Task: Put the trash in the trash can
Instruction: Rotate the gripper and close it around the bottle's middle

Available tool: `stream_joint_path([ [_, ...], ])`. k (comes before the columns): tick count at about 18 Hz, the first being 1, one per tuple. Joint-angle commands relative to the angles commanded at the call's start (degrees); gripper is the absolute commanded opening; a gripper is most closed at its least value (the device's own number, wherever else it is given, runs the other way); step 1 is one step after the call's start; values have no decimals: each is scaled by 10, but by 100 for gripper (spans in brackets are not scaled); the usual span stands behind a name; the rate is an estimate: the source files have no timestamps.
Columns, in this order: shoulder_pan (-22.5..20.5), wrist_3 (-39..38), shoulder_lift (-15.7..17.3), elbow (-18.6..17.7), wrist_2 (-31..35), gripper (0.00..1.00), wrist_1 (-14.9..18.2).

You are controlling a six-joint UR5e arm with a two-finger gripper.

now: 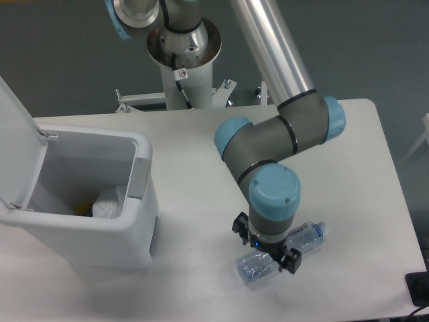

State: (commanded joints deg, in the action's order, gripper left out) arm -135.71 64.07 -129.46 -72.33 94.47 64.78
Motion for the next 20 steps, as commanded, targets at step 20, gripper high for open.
stream_joint_path([
  [20, 30, -17, -44, -19, 62, 72, -54],
])
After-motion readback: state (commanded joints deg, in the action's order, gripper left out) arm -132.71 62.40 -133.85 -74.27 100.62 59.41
